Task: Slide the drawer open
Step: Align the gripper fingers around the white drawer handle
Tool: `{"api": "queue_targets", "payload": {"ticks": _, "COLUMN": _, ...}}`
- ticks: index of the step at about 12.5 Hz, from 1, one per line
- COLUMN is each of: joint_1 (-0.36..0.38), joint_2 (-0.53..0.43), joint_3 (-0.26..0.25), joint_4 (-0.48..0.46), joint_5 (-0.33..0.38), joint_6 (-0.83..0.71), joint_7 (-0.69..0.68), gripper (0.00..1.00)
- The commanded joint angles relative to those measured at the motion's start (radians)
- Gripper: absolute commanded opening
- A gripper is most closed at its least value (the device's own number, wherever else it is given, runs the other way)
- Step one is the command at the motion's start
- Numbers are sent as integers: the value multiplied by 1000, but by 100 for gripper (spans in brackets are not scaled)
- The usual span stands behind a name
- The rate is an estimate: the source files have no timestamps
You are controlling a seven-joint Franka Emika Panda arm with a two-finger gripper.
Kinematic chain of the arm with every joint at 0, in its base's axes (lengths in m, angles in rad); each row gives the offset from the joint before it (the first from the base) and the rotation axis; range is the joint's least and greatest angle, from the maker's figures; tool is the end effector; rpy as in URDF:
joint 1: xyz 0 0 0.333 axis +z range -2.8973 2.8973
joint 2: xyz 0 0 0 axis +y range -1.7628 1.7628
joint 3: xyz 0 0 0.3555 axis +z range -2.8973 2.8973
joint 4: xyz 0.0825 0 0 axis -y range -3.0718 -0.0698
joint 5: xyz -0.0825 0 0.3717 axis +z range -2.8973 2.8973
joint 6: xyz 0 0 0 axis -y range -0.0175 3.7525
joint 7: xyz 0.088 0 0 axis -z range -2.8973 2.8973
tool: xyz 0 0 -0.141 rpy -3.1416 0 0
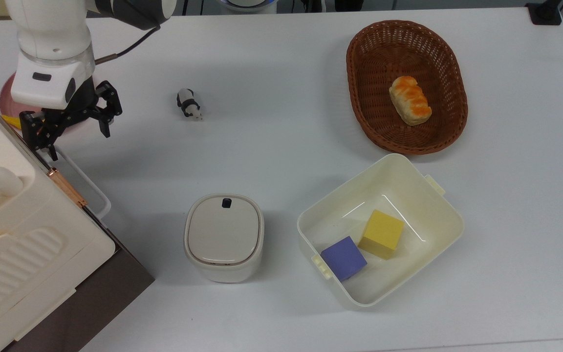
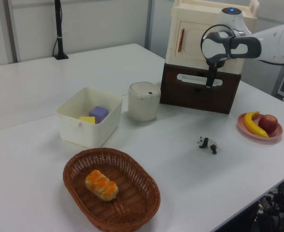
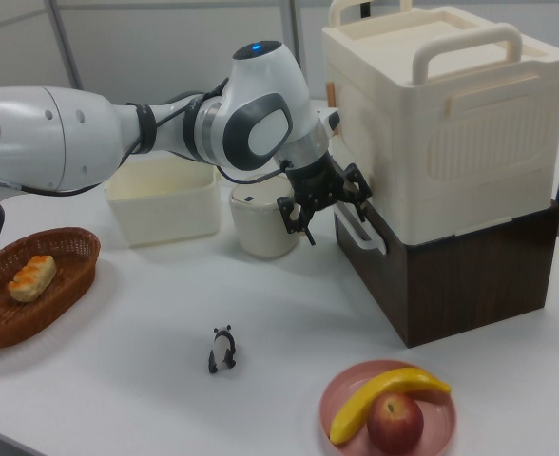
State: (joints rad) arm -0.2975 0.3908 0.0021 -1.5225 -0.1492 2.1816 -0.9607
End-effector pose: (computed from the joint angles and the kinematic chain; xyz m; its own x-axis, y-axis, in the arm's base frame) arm 0.6783 -0.2167 0.4712 0.7385 0.6734 0.0344 0.6369 -0.7134 0.2922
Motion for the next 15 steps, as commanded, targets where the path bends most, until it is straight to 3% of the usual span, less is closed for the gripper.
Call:
{"api": "queue_targets", "payload": {"ticks": 1, "joint_1": 6, "joint_2": 14, "joint_3": -5, "joint_4": 10, "joint_5": 7, "joint_6": 10, "joint_7": -15, "gripper": 100}}
{"api": "queue_targets", "payload": {"ticks": 15, "joint_1": 25, "joint_2": 59, "joint_3": -14, "joint_4": 47, "joint_5": 10, "joint_6": 10, "joint_7": -9, "gripper": 100}}
